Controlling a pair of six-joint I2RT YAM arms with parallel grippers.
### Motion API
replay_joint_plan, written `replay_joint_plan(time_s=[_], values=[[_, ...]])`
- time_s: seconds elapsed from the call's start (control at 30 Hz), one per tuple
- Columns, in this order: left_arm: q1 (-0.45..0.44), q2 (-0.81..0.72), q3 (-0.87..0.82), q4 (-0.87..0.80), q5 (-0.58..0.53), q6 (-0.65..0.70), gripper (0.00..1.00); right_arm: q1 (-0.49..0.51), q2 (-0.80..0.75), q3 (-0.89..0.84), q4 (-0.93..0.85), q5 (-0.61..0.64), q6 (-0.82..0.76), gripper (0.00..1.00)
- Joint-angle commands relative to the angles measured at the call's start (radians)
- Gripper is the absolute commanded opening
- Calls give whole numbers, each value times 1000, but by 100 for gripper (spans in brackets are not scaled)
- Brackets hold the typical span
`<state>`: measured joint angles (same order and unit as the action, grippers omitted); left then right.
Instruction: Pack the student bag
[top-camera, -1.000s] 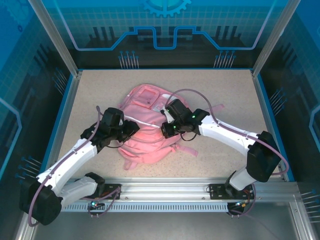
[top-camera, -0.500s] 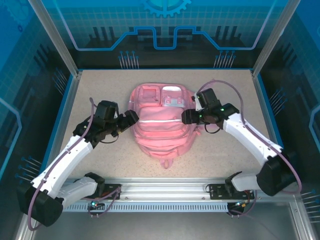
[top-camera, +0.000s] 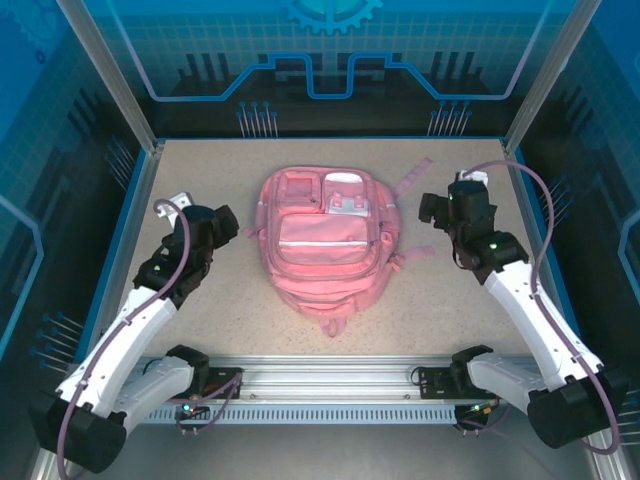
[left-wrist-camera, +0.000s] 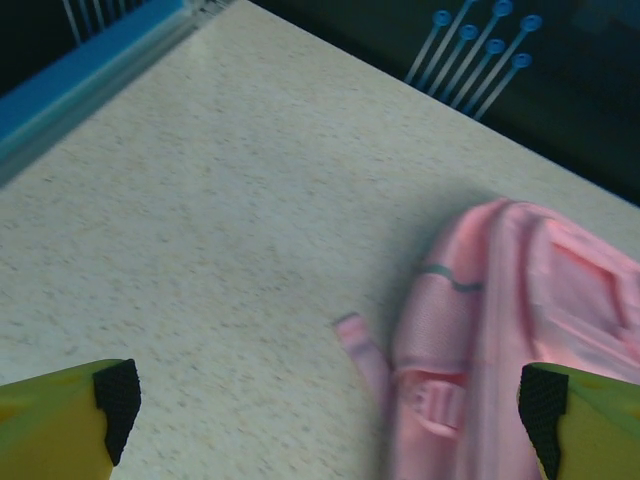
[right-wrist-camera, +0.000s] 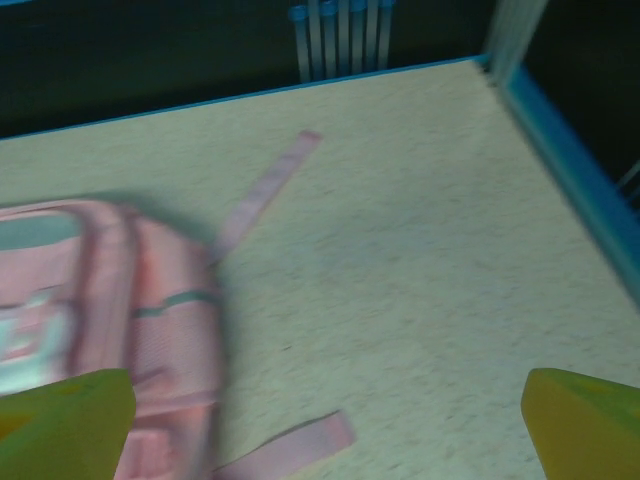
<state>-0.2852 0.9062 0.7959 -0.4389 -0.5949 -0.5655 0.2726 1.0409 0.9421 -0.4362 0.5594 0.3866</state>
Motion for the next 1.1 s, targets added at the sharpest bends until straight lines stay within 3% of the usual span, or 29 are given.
replay_joint_plan(time_s=[0.0, 0.13, 0.33, 0.5, 0.77, 1.07], values=[[13, 2, -88, 156, -117, 87, 99, -39, 0, -143, 198, 188, -54, 100], [29, 18, -156, 221, -120, 123, 99, -104, 45, -231, 267, 129, -69, 100], [63, 62, -337, 562, -108, 306, 99, -121, 116, -403, 594, 40, -185, 100], [108, 106, -441, 827, 6, 418, 99, -137, 159, -482, 809, -72, -261, 100], [166, 277, -527, 1216, 319, 540, 99, -165, 230, -591, 1096, -255, -313, 100], [213, 429, -512, 1332, 391, 573, 99, -191, 357, -601, 1267, -296, -332, 100]])
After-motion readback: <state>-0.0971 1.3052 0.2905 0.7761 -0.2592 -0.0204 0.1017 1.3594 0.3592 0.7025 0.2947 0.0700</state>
